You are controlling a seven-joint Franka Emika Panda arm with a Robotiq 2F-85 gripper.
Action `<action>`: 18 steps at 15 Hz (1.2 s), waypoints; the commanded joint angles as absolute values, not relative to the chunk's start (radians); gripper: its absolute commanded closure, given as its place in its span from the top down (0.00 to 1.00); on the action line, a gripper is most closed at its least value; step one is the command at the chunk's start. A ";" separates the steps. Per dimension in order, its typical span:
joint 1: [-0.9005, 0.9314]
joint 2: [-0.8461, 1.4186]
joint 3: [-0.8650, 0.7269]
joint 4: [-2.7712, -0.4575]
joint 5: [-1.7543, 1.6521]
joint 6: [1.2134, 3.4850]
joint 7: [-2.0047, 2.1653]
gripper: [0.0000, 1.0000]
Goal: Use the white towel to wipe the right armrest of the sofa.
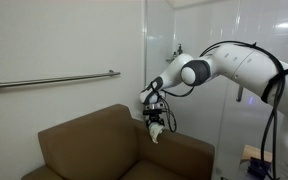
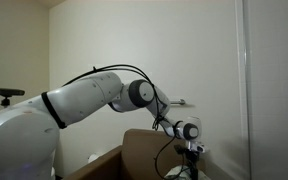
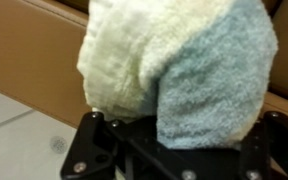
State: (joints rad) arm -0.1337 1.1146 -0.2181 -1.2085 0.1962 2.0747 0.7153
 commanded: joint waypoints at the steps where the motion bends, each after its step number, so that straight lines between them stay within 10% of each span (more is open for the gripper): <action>1: -0.167 1.140 -0.197 -1.205 0.190 2.074 0.683 0.09; 18: -0.131 0.718 -0.279 -1.974 0.216 2.371 0.697 0.09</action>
